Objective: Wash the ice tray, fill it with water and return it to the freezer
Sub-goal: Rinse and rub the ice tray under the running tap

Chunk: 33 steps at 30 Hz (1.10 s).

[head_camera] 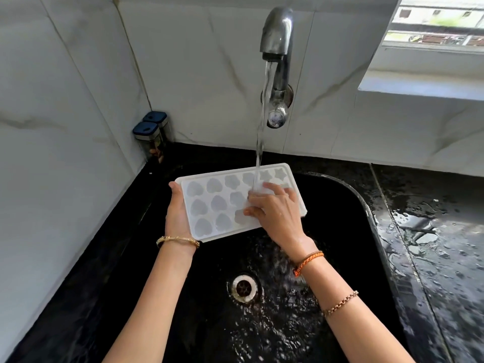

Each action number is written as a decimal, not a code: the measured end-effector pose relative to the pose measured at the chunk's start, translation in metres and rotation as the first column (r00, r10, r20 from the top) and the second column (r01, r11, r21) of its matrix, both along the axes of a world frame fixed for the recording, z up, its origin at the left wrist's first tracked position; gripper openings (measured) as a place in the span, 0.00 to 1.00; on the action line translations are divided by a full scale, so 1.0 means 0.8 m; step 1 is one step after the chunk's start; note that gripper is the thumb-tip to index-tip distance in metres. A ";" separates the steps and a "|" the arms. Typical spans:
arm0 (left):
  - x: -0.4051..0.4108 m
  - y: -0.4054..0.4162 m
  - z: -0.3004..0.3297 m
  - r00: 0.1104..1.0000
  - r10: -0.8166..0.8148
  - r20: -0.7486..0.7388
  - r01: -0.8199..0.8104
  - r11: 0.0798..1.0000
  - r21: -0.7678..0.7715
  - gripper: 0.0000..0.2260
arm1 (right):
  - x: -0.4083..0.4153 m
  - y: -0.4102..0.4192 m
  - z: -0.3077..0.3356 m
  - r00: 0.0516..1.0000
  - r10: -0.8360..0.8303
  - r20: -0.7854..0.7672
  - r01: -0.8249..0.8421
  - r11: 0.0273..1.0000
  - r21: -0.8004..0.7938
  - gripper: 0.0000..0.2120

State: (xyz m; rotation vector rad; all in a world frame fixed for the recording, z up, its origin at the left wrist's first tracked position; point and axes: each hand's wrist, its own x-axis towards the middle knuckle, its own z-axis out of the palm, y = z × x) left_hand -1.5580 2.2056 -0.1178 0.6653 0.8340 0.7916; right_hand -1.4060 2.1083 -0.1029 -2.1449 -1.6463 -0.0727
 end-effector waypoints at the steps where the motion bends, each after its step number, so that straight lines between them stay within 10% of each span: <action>1: 0.000 0.000 0.000 1.000 0.004 -0.010 -0.004 1.000 -0.002 0.27 | -0.001 -0.001 0.002 0.999 -0.026 -0.034 0.028 0.997 0.078 0.12; 18: -0.014 0.006 0.001 0.998 -0.044 -0.043 0.049 0.993 0.111 0.25 | 0.004 -0.027 0.004 0.975 -0.068 -0.211 0.136 0.937 0.323 0.10; 25: -0.028 0.011 0.002 1.000 -0.015 -0.013 0.016 0.995 0.096 0.24 | 0.002 -0.020 0.000 0.992 -0.042 0.118 0.028 0.993 0.113 0.11; 33: -0.045 0.012 0.002 0.999 0.027 0.030 -0.031 0.990 0.138 0.23 | -0.008 0.008 -0.007 0.990 0.025 0.137 -0.016 0.998 -0.064 0.25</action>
